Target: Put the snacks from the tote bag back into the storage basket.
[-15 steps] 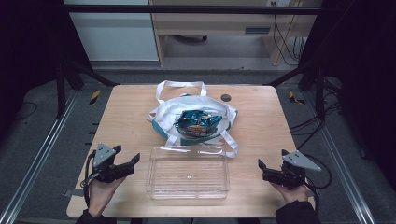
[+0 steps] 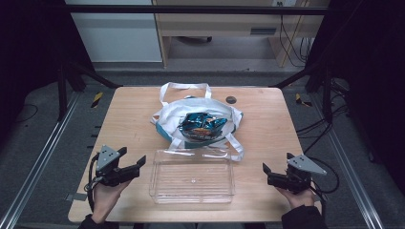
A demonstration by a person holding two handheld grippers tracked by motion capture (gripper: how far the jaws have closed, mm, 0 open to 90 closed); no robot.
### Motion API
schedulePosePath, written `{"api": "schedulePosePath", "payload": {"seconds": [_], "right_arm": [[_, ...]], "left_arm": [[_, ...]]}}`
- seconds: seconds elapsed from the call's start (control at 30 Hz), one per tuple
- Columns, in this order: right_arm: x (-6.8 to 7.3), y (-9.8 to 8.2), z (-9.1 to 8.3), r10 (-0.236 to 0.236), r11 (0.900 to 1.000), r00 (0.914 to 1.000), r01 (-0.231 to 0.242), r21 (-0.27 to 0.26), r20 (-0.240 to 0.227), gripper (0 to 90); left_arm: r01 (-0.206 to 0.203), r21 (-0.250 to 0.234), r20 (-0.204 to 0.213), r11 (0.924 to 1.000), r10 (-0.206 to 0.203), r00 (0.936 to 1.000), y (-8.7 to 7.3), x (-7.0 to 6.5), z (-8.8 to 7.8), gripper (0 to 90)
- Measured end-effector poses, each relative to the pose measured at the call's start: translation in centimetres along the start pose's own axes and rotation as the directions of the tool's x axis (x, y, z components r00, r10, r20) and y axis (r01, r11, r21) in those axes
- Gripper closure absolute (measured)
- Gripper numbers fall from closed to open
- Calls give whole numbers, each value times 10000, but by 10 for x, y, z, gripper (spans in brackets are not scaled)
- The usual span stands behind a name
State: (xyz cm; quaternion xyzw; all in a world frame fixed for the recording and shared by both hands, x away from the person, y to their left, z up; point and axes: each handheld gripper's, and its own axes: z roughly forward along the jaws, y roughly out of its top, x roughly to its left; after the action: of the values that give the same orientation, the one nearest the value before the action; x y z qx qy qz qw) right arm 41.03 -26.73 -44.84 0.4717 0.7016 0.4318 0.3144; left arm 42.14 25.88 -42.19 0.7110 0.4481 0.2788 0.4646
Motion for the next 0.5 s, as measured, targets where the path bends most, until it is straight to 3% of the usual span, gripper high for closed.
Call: {"api": "schedulePosePath", "payload": {"seconds": [0.5], "right_arm": [[2, 1, 0, -60, 10000, 10000, 60, 13, -17, 52]], "left_arm": [[-114, -280, 146, 9995, 118, 9998, 13, -14, -1, 207]]}}
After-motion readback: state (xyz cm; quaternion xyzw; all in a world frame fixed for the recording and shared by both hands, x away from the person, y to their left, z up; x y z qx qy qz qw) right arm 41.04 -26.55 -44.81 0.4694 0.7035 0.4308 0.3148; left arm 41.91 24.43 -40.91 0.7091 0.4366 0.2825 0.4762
